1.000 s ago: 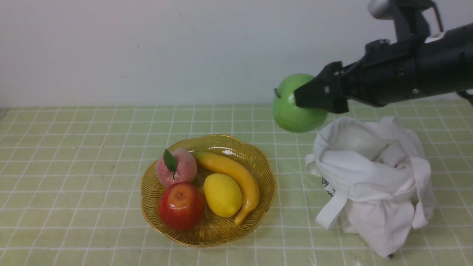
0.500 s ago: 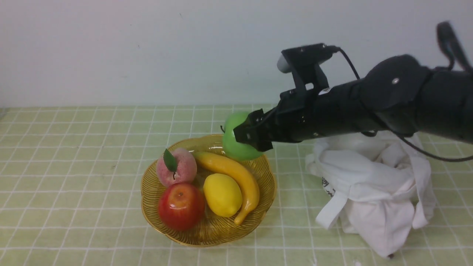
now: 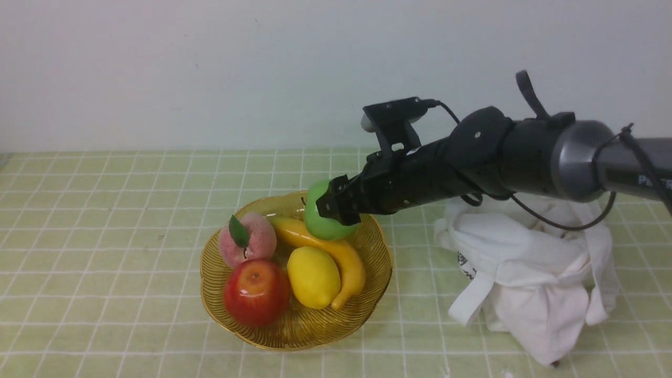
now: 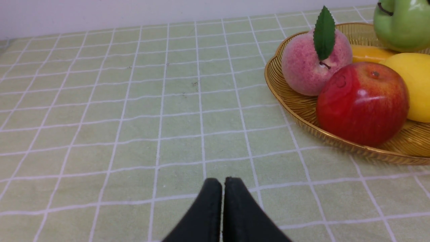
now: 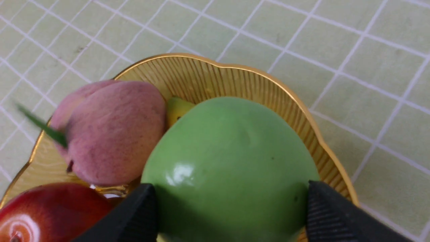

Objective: Take the fruit out of the bag on the green coffee tablecloth and place them on the plate.

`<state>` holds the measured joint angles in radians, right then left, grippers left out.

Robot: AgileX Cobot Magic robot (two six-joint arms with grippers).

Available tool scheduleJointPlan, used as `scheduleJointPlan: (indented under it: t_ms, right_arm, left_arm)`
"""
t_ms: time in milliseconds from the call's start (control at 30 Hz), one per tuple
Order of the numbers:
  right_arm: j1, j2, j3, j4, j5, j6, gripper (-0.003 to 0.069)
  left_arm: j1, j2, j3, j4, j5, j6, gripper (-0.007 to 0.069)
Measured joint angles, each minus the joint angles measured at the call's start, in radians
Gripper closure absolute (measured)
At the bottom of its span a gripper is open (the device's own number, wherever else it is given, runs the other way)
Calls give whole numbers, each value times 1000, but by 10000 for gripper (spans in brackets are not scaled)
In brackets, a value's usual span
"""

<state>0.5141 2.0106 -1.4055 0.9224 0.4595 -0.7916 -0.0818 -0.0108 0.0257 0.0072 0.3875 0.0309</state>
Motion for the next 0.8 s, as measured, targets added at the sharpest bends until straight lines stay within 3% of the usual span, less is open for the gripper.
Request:
scheduleJointPlan:
  t_ms: [267, 467, 800]
  right_arm:
    - [0, 6, -11, 4, 23, 0, 148]
    - [0, 9, -32, -19, 83, 5, 43]
    - [0, 6, -102, -238, 155, 182, 7]
  left_arm:
    - [0, 0, 0, 0, 0, 0, 632]
    - [0, 0, 0, 0, 0, 0, 632]
    - [0, 0, 0, 0, 0, 0, 632]
